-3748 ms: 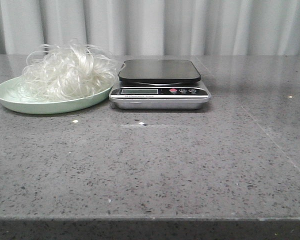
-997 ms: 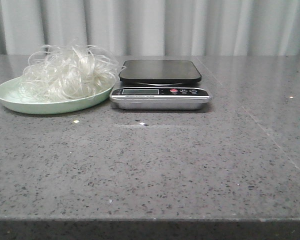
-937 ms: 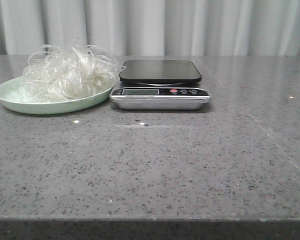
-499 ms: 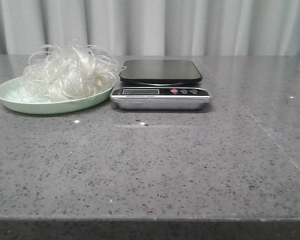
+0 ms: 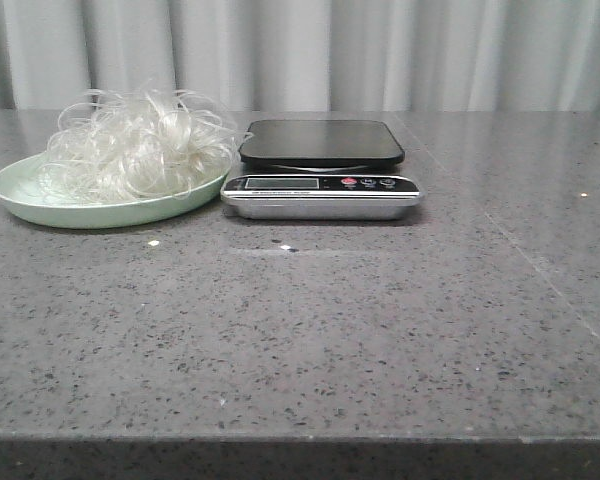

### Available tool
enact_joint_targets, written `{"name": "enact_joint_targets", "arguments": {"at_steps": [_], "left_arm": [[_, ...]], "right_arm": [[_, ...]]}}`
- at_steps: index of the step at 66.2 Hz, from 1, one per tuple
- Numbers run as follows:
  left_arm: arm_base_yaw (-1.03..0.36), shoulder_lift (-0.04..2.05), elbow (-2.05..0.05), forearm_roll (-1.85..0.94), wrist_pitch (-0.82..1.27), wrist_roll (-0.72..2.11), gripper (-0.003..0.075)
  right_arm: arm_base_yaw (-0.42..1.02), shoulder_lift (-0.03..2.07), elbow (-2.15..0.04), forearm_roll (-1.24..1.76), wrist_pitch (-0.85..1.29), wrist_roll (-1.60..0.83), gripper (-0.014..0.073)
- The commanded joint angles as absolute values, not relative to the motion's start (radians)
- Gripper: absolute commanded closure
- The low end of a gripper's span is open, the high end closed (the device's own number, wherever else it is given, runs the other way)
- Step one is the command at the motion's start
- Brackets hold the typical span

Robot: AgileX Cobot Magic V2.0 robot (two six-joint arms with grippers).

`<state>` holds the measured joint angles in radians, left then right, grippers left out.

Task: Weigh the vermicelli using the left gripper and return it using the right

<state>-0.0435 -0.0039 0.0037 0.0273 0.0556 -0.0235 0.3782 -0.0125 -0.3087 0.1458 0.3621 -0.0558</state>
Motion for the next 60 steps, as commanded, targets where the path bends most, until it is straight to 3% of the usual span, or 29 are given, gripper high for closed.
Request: {"name": "enact_joint_targets", "arguments": {"at_steps": [1, 12, 27, 42, 60], "left_arm": [[-0.043, -0.027, 0.010, 0.027, -0.027, -0.023, 0.0586], [-0.043, -0.027, 0.010, 0.027, -0.027, -0.023, 0.0586], [-0.043, -0.027, 0.010, 0.027, -0.027, -0.023, 0.0586], [-0.043, -0.025, 0.010, 0.027, -0.027, -0.023, 0.0586], [-0.043, -0.025, 0.010, 0.027, -0.027, -0.023, 0.0586]], "right_arm": [[0.367, -0.008, -0.334, 0.136, 0.294, -0.064, 0.0427], [0.263, -0.008, -0.322, 0.135, 0.267, -0.064, 0.0427], [0.049, -0.008, -0.174, 0.135, 0.052, -0.039, 0.0427], [0.038, -0.028, 0.016, 0.106, -0.207, 0.025, 0.0427], [0.039, -0.028, 0.019, 0.020, -0.188, 0.045, 0.0427]]}}
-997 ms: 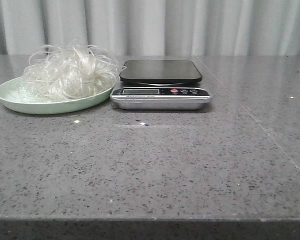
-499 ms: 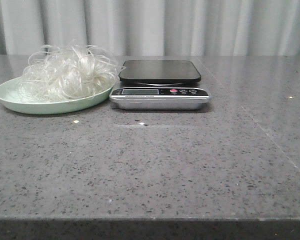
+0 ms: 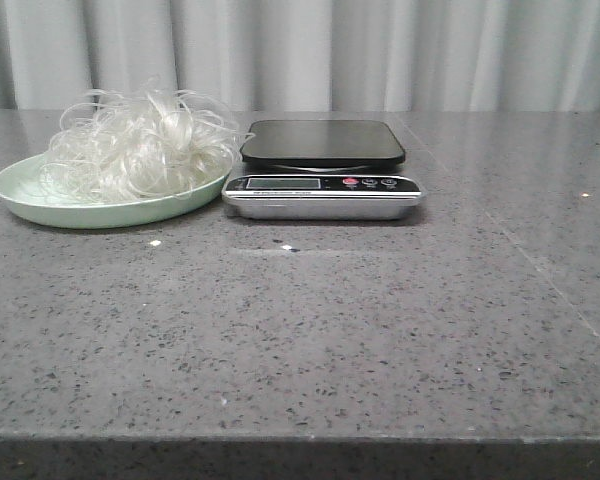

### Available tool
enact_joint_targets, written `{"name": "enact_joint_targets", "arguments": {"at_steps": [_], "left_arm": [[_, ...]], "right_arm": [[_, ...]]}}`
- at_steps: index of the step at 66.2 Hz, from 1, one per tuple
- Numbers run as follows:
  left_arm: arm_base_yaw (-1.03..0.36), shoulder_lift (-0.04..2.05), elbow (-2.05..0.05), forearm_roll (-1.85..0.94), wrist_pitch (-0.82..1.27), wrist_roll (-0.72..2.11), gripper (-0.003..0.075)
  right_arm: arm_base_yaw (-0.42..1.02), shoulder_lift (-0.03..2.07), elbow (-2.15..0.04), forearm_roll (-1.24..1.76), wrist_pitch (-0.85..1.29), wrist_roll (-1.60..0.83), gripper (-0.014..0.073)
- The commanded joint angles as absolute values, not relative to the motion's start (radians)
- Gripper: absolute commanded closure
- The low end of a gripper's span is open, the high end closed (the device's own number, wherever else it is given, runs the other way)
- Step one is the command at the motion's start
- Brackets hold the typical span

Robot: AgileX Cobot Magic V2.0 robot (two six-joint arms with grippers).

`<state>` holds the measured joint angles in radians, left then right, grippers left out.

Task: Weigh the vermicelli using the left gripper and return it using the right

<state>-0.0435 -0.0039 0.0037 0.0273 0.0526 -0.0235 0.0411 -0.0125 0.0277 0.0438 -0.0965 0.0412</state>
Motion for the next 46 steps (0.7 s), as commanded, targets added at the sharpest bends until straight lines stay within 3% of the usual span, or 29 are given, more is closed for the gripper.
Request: {"name": "enact_joint_targets", "arguments": {"at_steps": [1, 46], "left_arm": [[-0.043, -0.025, 0.010, 0.027, -0.027, -0.023, 0.0586], [-0.043, -0.025, 0.010, 0.027, -0.027, -0.023, 0.0586]], "right_arm": [[0.039, -0.028, 0.019, 0.020, -0.187, 0.045, 0.0427], [0.059, -0.028, 0.019, 0.019, -0.182, 0.045, 0.0427]]}}
